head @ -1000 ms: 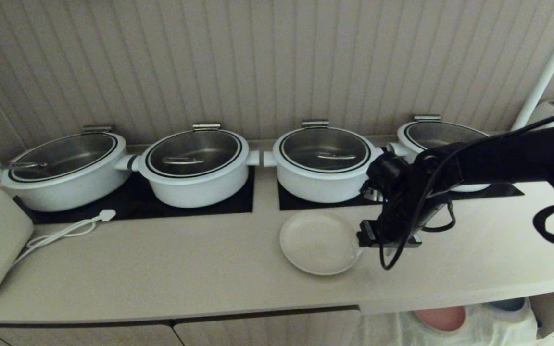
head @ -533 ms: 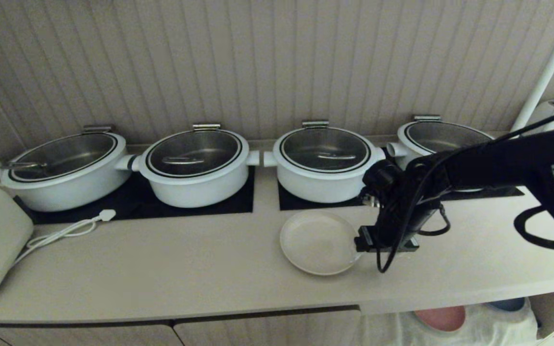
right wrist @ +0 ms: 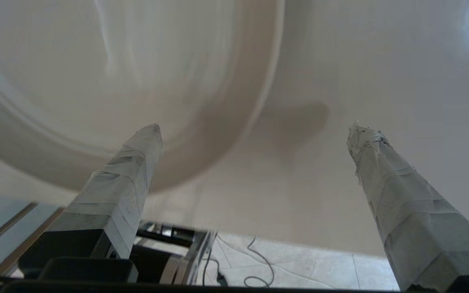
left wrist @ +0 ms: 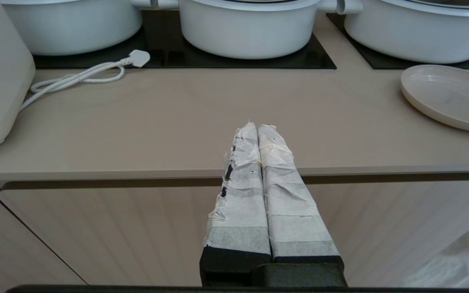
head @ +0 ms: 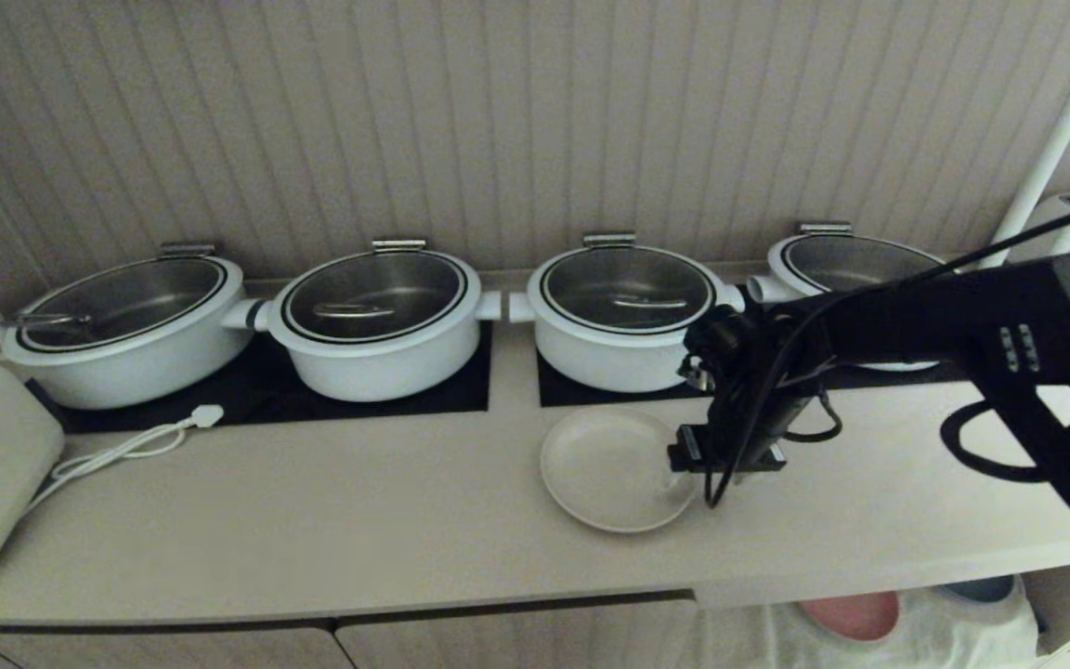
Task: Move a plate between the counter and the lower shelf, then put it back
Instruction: Pick up the plate
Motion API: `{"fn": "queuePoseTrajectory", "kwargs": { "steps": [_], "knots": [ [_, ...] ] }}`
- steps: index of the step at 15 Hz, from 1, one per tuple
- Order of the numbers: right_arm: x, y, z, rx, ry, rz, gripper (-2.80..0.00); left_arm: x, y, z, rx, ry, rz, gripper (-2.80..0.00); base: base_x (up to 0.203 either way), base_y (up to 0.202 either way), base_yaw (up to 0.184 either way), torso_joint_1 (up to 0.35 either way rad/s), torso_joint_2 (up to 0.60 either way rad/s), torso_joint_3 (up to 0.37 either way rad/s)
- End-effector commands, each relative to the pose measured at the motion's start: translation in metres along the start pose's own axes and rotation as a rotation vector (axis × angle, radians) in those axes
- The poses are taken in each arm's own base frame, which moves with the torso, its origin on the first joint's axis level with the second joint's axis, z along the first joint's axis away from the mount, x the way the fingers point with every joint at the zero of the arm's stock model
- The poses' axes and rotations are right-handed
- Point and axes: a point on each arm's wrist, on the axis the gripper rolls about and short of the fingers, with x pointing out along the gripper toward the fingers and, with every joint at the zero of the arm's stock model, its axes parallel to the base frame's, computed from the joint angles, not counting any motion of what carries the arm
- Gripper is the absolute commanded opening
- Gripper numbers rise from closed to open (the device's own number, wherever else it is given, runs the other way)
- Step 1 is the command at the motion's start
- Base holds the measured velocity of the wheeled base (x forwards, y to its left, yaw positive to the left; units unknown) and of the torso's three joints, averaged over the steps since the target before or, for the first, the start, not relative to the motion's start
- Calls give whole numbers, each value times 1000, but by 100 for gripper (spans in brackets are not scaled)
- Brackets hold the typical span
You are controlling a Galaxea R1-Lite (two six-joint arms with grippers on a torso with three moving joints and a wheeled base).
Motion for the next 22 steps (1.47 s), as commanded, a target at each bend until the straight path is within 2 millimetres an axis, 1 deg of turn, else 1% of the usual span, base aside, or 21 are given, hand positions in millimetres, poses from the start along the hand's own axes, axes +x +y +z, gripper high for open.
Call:
{"fn": "queuePoseTrajectory", "kwargs": {
  "steps": [1,4,9,17,18,19,22],
  "knots": [
    [9,0,2,1,10,-2,0,0,0,0,-1,-1,1,-280,0,0,0,0,0,0],
    [14,0,4,3,13,-2,0,0,0,0,-1,-1,1,-280,0,0,0,0,0,0],
    [16,4,16,3,-23,9,0,0,0,0,-1,-1,1,-280,0,0,0,0,0,0],
    [19,4,16,3,-17,7,0,0,0,0,-1,-1,1,-280,0,0,0,0,0,0],
    [18,4,16,3,-19,8,-69,0,0,0,-1,-1,1,-280,0,0,0,0,0,0],
    [18,4,16,3,-19,8,-280,0,0,0,-1,-1,1,-280,0,0,0,0,0,0],
    [19,4,16,3,-19,8,-280,0,0,0,-1,-1,1,-280,0,0,0,0,0,0]
  ]
}}
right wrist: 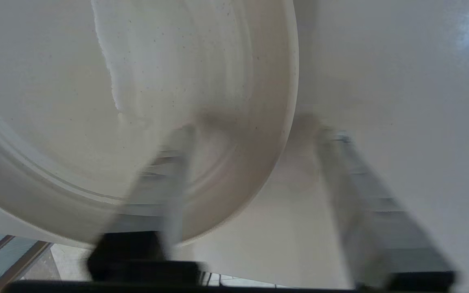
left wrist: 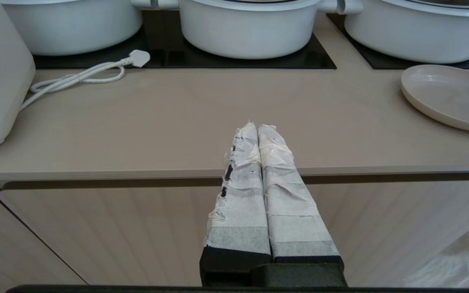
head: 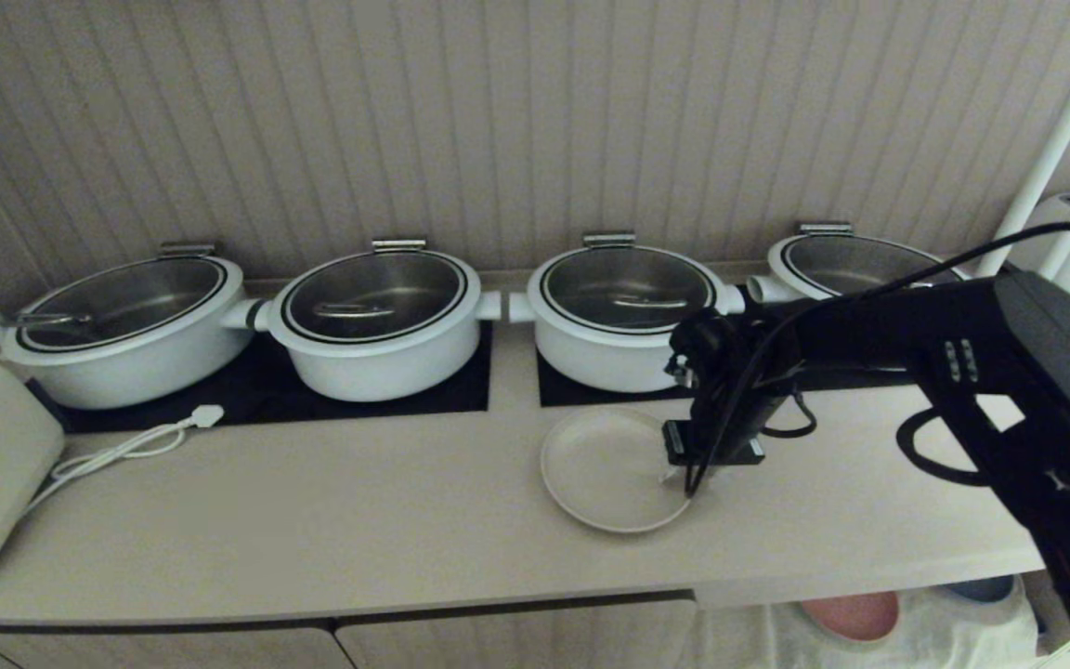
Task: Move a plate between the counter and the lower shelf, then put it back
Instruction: Pick up the plate
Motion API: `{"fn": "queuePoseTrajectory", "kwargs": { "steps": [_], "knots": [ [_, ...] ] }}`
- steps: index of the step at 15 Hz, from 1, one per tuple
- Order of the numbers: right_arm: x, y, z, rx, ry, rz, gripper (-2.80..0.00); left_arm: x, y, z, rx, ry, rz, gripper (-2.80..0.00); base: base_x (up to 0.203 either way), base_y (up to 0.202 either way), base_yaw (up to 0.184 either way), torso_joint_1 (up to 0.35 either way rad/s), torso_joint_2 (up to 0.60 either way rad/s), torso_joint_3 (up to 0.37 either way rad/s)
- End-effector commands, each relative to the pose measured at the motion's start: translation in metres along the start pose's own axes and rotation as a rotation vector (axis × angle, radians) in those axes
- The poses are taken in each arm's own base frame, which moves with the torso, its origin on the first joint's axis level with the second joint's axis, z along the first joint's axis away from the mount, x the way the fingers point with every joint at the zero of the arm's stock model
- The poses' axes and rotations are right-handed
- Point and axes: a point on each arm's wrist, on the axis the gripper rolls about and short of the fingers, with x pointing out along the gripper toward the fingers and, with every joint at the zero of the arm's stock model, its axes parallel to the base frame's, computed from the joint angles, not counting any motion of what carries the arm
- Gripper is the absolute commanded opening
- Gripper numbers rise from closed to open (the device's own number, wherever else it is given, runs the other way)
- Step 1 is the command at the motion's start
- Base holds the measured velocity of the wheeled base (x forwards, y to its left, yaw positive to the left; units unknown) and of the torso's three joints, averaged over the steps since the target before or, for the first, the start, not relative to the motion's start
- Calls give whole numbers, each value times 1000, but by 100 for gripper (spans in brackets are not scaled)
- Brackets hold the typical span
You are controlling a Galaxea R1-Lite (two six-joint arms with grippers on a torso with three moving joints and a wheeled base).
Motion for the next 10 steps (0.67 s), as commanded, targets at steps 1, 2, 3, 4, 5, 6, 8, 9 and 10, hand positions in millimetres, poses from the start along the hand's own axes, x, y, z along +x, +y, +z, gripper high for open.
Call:
{"fn": "queuePoseTrajectory", "kwargs": {
  "steps": [1,2,3,4,5,6,8,9,10],
  "knots": [
    [-1,0,0,2,1,0,-280,0,0,0,-1,-1,1,-280,0,0,0,0,0,0],
    [-2,0,1,3,-3,1,-280,0,0,0,-1,-1,1,-280,0,0,0,0,0,0],
    [-2,0,1,2,-6,2,-280,0,0,0,-1,-1,1,-280,0,0,0,0,0,0],
    [-3,-1,1,4,-8,2,-280,0,0,0,-1,-1,1,-280,0,0,0,0,0,0],
    [-4,-1,1,5,-10,1,-280,0,0,0,-1,-1,1,-280,0,0,0,0,0,0],
    [-5,-2,1,7,-11,1,-280,0,0,0,-1,-1,1,-280,0,0,0,0,0,0],
    [-7,-5,3,13,-17,-1,-280,0,0,0,-1,-1,1,-280,0,0,0,0,0,0],
    [-7,-5,3,13,-18,-4,-280,0,0,0,-1,-1,1,-280,0,0,0,0,0,0],
    [-8,-6,3,15,-21,-16,-280,0,0,0,-1,-1,1,-280,0,0,0,0,0,0]
  ]
}}
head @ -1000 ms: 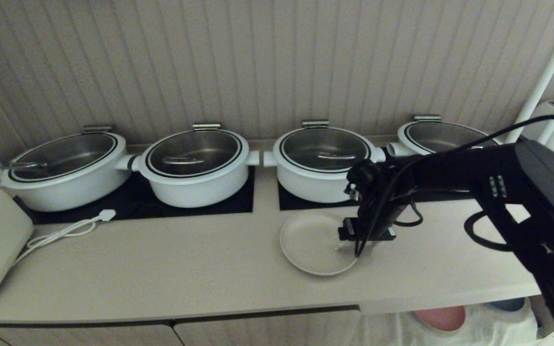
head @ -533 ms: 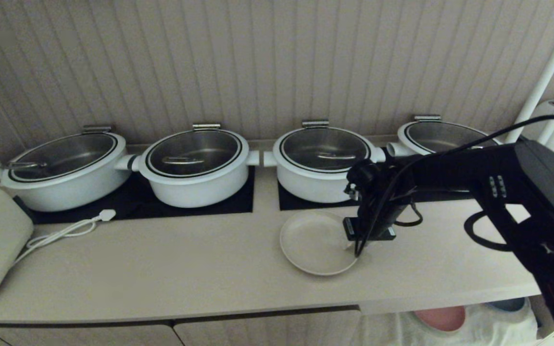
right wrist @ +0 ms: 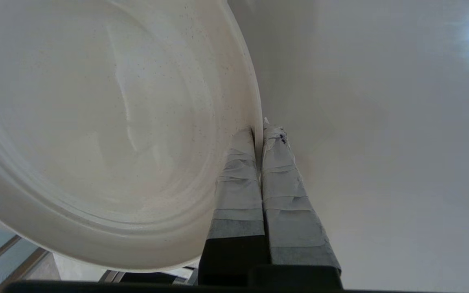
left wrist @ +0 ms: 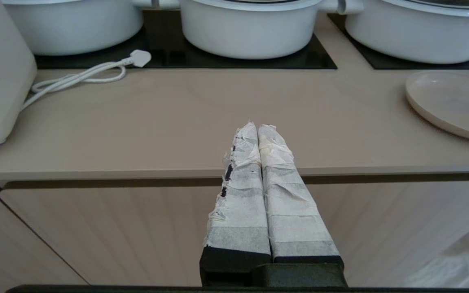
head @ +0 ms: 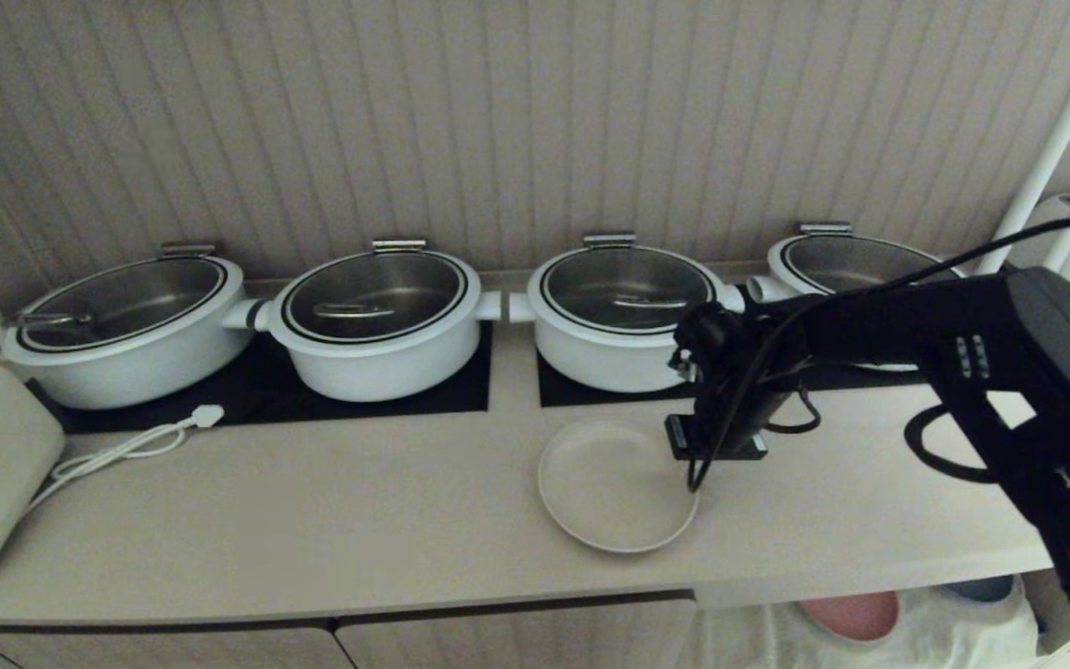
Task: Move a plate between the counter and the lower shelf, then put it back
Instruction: Pick up the plate
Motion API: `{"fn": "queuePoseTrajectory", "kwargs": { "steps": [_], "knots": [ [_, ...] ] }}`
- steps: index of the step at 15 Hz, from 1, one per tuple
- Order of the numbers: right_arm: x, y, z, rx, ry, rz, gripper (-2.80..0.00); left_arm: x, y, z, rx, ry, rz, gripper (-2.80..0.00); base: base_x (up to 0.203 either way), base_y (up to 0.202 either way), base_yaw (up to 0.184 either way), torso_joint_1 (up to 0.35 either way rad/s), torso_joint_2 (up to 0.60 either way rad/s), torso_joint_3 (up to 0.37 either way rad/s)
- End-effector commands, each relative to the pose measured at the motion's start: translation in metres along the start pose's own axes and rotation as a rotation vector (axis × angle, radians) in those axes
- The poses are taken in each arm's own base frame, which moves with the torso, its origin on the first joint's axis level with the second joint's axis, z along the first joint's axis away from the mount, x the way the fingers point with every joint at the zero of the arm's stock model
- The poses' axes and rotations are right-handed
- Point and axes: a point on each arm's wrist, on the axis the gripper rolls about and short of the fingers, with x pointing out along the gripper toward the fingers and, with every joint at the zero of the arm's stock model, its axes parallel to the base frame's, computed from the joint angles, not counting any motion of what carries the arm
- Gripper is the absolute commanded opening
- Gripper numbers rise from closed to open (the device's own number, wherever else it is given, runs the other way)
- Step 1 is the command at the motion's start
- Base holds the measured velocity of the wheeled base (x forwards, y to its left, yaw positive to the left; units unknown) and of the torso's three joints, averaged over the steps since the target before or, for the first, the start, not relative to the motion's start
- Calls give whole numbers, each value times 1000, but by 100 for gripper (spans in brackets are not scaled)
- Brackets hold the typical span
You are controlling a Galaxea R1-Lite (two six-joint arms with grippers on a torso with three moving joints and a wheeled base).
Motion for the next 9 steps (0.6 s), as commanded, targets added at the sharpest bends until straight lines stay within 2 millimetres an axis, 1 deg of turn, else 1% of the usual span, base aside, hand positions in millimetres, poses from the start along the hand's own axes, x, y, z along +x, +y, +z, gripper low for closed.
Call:
{"fn": "queuePoseTrajectory", "kwargs": {
  "steps": [1,5,9],
  "knots": [
    [-3,0,0,4,-4,-10,-280,0,0,0,-1,-1,0,-280,0,0,0,0,0,0],
    [-4,0,-1,43,-4,-12,-280,0,0,0,-1,-1,0,-280,0,0,0,0,0,0],
    [-12,0,-1,54,-13,-6,-280,0,0,0,-1,-1,0,-280,0,0,0,0,0,0]
  ]
}}
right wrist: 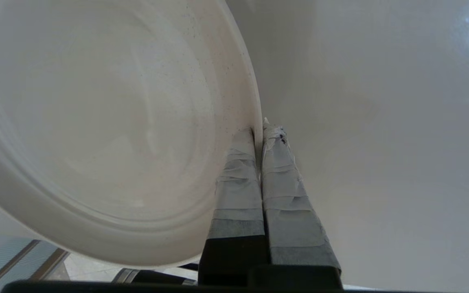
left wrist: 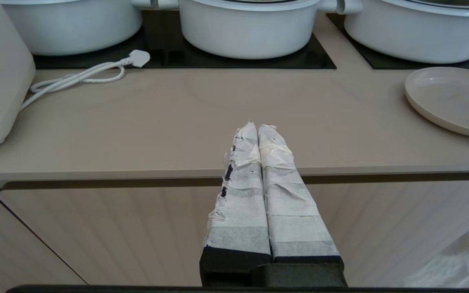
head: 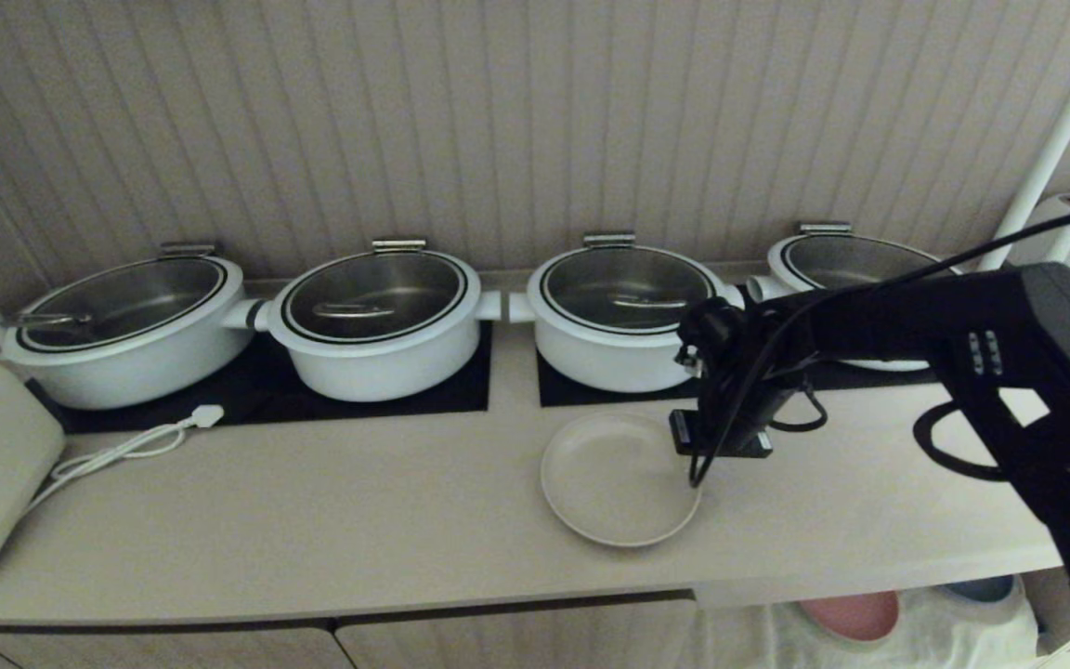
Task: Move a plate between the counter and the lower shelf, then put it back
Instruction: Pick up the plate
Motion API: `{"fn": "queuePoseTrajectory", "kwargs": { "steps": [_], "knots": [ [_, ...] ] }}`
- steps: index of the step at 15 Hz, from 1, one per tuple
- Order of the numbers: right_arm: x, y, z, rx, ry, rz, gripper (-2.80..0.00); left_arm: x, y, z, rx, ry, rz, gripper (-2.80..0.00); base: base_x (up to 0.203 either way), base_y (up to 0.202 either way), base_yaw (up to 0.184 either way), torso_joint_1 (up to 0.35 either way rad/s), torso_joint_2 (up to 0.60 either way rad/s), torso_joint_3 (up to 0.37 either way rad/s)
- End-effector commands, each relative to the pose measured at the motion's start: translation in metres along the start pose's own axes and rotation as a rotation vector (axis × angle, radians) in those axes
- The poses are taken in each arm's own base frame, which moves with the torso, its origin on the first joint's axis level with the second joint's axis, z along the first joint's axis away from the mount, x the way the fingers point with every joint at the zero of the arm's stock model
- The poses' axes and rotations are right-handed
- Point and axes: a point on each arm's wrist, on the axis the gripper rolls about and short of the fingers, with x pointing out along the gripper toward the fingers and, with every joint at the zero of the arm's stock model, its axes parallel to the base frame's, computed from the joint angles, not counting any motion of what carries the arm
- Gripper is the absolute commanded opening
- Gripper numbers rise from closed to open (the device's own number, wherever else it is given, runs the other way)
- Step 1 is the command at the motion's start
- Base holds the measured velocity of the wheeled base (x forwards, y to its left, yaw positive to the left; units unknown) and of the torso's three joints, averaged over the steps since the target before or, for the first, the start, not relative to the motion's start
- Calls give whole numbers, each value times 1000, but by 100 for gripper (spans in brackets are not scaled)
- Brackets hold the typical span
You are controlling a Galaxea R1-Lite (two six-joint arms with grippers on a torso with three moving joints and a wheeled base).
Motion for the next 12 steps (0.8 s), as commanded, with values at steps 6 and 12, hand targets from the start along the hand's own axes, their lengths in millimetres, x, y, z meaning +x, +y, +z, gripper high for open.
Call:
{"fn": "queuePoseTrajectory", "kwargs": {
  "steps": [6,12],
  "knots": [
    [-16,-4,-16,75,26,-7,-280,0,0,0,-1,-1,0,-280,0,0,0,0,0,0],
    [-25,-12,-30,164,8,0,-280,0,0,0,-1,-1,0,-280,0,0,0,0,0,0]
  ]
}}
